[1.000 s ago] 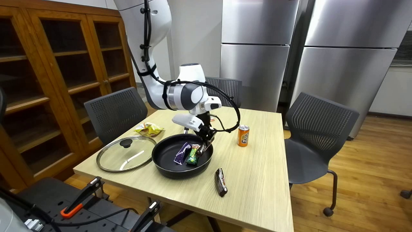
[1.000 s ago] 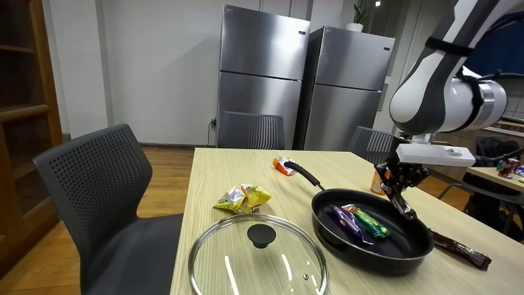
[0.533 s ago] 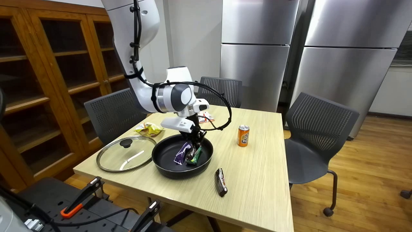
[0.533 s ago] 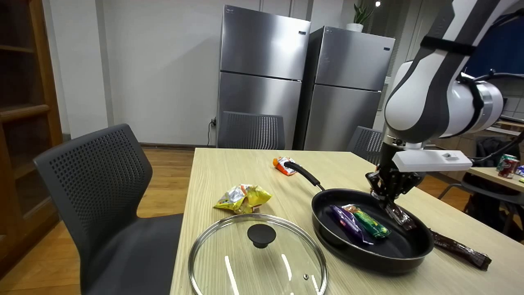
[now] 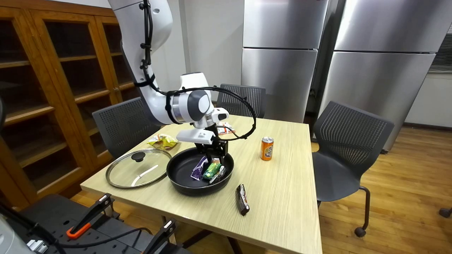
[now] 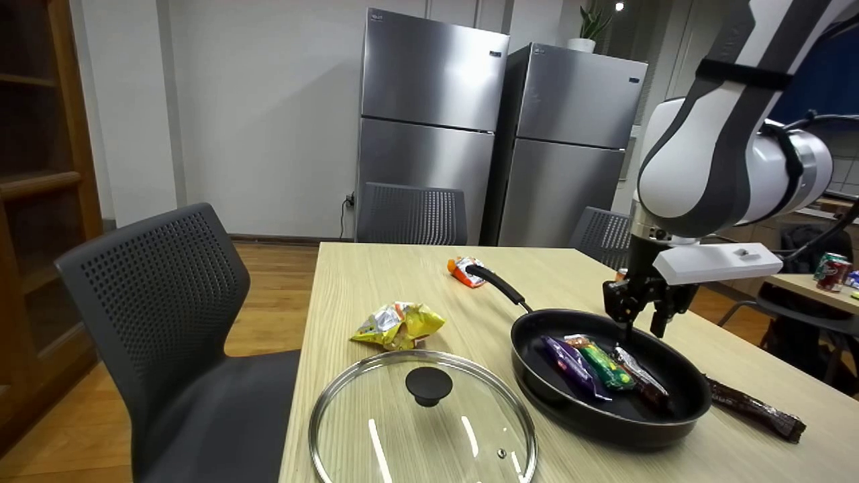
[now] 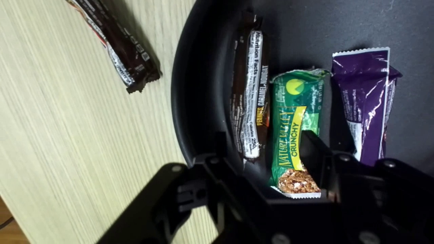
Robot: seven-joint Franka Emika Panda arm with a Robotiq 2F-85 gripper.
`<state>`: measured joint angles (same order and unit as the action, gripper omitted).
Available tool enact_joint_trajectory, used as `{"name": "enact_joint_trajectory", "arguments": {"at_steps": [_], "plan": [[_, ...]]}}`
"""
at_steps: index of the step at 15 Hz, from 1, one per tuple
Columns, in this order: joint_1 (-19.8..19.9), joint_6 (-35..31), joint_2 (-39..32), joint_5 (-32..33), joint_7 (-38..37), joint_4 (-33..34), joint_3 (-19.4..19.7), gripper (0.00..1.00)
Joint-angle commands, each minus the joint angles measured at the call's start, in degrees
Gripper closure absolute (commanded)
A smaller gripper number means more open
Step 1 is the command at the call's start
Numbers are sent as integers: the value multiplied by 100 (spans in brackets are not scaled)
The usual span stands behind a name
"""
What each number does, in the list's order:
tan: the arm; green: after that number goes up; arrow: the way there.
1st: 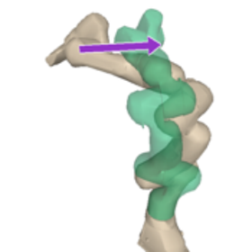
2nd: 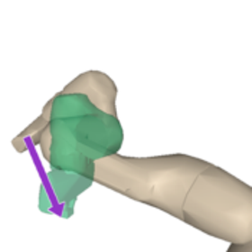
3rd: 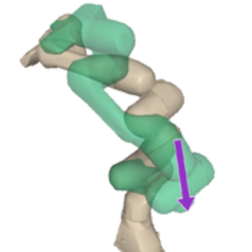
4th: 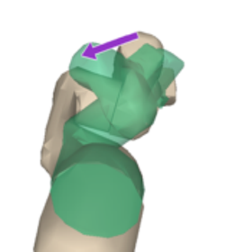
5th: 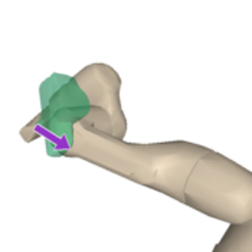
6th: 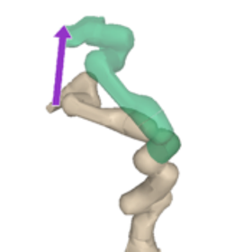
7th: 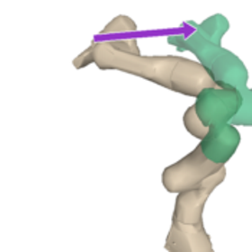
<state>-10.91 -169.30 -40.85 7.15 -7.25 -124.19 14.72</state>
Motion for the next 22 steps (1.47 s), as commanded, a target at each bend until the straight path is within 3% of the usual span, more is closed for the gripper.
{"name": "enact_joint_trajectory", "arguments": {"at_steps": [1, 2, 3, 16, 19, 22], "plan": [[135, 238, 287, 76, 163, -115, 27, 11], [185, 280, 294, 64, 173, -95, 24, 2], [256, 305, 295, 50, 183, -75, 20, 0], [1337, 592, 177, 219, 1105, 166, 4, 0], [1477, 627, 114, 437, 1446, 252, 72, 0], [1480, 434, 67, 373, 1226, 192, 78, 0]]}}
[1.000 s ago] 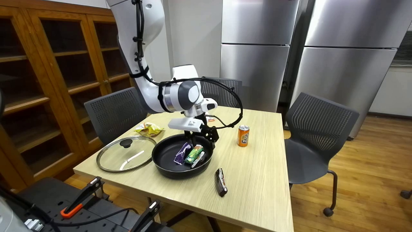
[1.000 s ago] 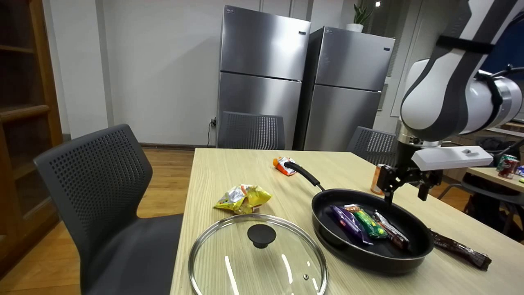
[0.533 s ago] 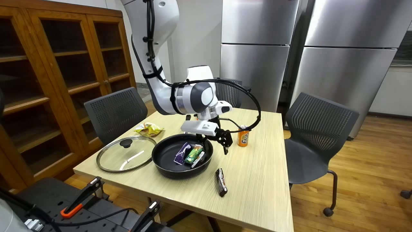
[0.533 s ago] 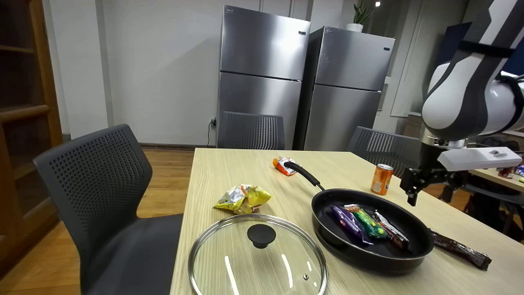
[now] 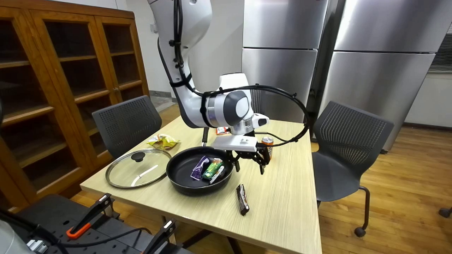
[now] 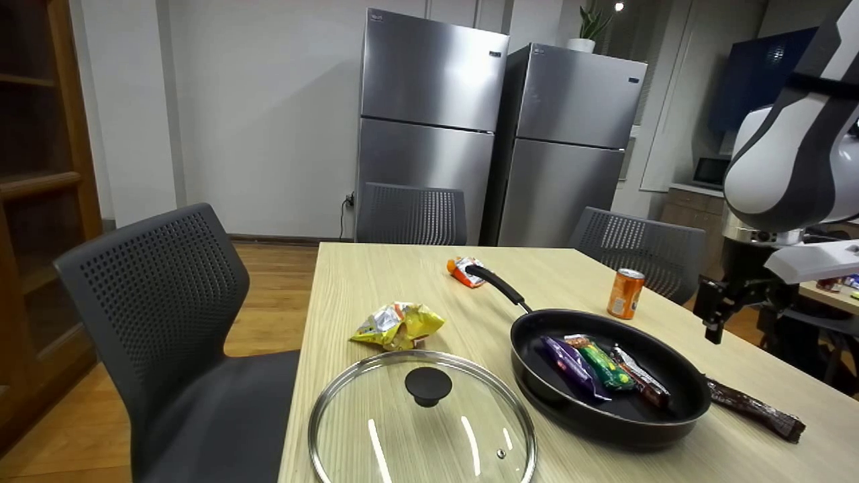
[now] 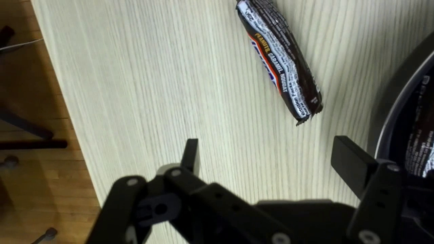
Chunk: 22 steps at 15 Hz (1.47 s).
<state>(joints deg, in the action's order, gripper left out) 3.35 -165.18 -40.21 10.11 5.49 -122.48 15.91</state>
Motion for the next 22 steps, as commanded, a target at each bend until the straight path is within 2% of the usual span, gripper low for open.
{"name": "enact_joint_trajectory", "arguments": {"at_steps": [1, 6, 18, 22], "plan": [[65, 18, -8, 76, -47, 22, -41, 0], [56, -20, -63, 83, -37, 22, -69, 0], [650, -189, -350, 556, 1237, -189, -468, 0], [565, -348, -621, 778, 1353, -74, -404, 0]]}}
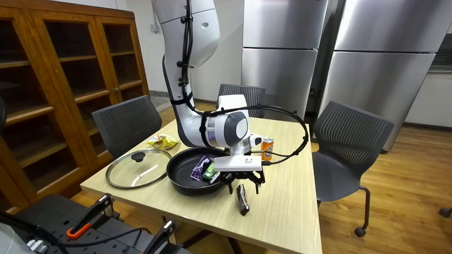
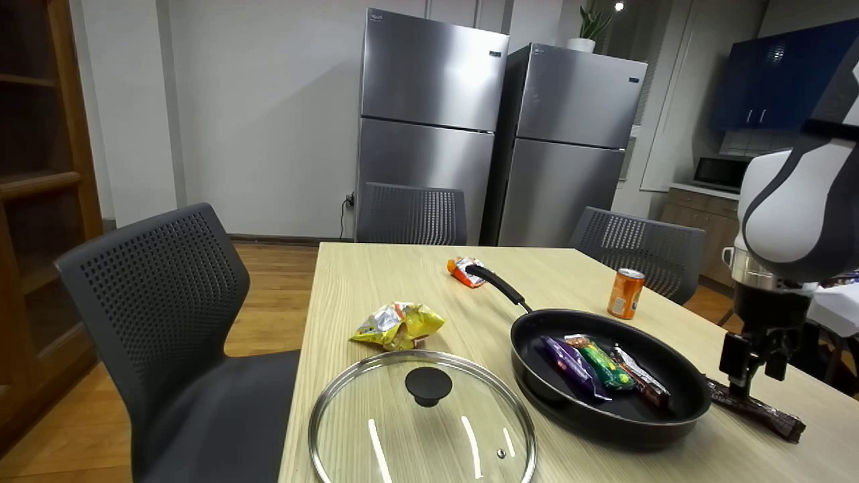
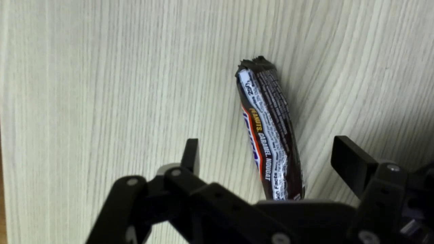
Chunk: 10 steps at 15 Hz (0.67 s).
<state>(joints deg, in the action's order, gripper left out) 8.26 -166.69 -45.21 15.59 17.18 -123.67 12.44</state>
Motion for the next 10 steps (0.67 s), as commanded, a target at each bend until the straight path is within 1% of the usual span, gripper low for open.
{"name": "enact_joint_trajectory", "arguments": {"at_steps": [1, 6, 7, 8, 9, 10], "plan": [[53, -250, -181, 272, 179, 70, -50, 0], [153, -431, -379, 332, 277, 167, -138, 0], [164, -476, -404, 324, 287, 171, -149, 12], [172, -514, -421, 327, 307, 174, -155, 28], [177, -545, -434, 325, 315, 174, -158, 34], [180, -572, -446, 325, 320, 175, -157, 44]]}}
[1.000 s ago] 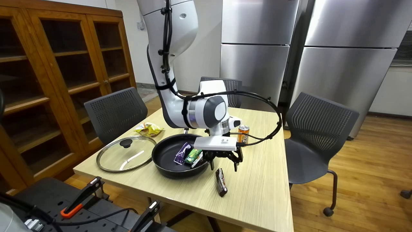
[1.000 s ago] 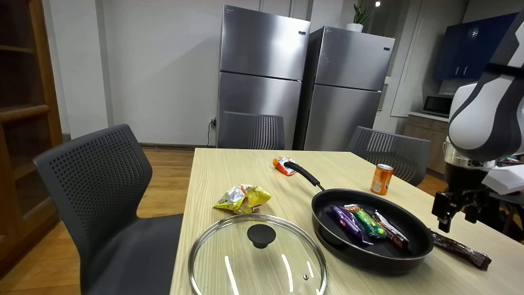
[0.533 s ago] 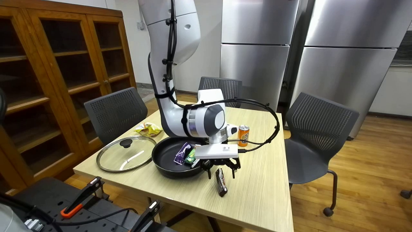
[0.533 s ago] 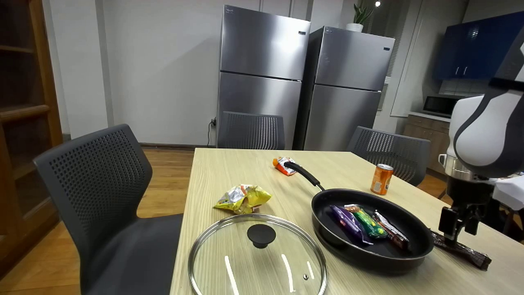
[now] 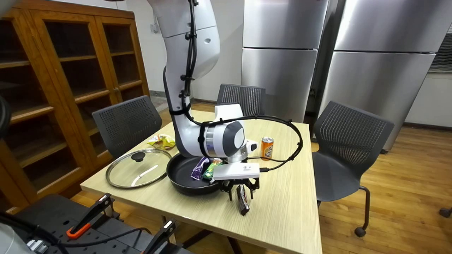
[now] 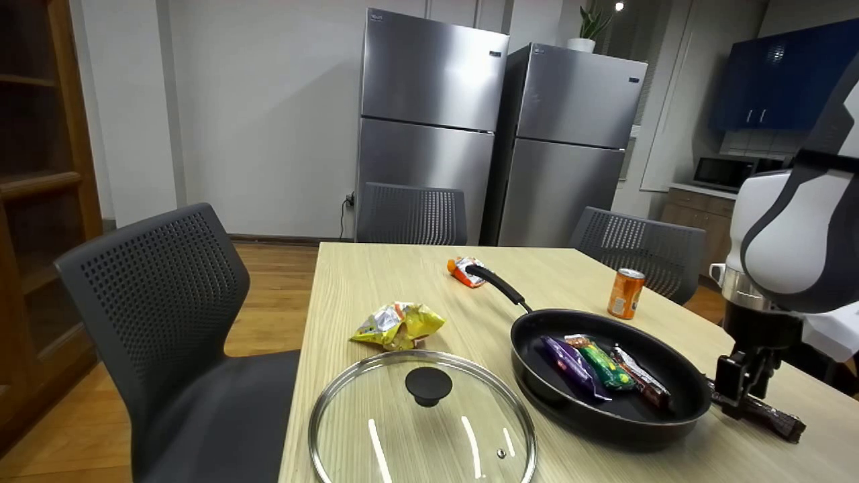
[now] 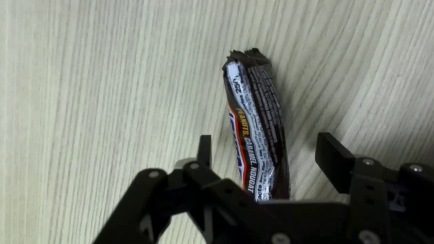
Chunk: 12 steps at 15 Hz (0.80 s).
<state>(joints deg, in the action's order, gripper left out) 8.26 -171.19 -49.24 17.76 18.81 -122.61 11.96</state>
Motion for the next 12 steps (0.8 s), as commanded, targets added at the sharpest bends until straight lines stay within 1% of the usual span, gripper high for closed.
{"name": "enact_joint_trajectory", "arguments": {"at_steps": [1, 2, 7, 8, 9, 10, 12], "plan": [[190, -151, -51, 107, 164, 66, -111, 51], [199, -194, -50, 107, 168, 46, -111, 60], [150, -491, 38, 115, 108, -144, -19, 97], [118, -607, 84, 117, 78, -229, 28, 100], [95, -733, 119, 113, 57, -303, 68, 100], [68, -898, 181, 114, 39, -420, 119, 97], [-32, -1271, 288, 91, -13, -656, 253, 97]]}}
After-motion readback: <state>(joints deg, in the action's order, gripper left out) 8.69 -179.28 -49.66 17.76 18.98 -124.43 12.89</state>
